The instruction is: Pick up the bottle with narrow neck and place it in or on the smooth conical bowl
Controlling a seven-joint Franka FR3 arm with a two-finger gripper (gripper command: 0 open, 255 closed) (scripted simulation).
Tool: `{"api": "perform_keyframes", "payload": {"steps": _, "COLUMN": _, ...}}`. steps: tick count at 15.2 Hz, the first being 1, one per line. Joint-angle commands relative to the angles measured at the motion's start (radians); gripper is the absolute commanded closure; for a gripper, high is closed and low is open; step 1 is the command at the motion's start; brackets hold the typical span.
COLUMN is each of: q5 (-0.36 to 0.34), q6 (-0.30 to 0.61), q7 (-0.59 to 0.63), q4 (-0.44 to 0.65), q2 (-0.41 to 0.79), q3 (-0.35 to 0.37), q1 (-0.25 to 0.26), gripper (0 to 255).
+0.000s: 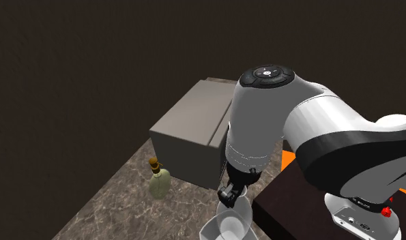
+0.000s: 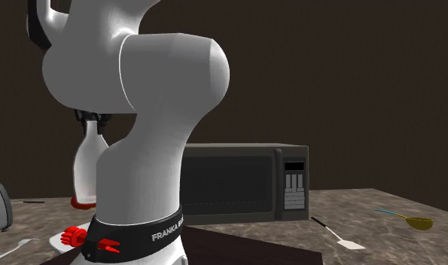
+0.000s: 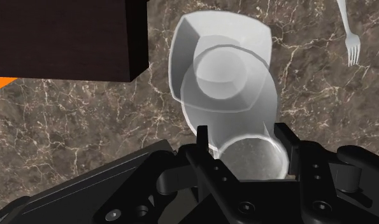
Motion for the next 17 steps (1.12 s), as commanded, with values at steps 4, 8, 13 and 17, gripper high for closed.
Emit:
{"api": "perform_keyframes", "payload": {"steps": 4, "q5": -0.017, "q6": 0.074, "q7": 0.020, "q4": -0.037, "q2": 0.041, "q3": 0.026, "q1": -0.010, "gripper": 255}}
{"api": "perform_keyframes", "payload": {"steps": 8, "q5": -0.038, "q6": 0.135, "q7": 0.040, "q4": -0.065, "q2": 0.080, "q3": 0.047, "q1": -0.020, "gripper": 255}}
{"api": "perform_keyframes", "payload": {"steps": 13, "q5": -0.078, "q6": 0.213, "q7": 0.074, "q4": -0.096, "q2": 0.137, "q3": 0.074, "q1": -0.038, "gripper": 255}}
{"api": "perform_keyframes", "payload": {"steps": 17, "q5": -0.126, "q6": 0.275, "q7": 0.112, "q4": -0.116, "q2": 0.191, "q3": 0.095, "q1": -0.055, "gripper": 255}}
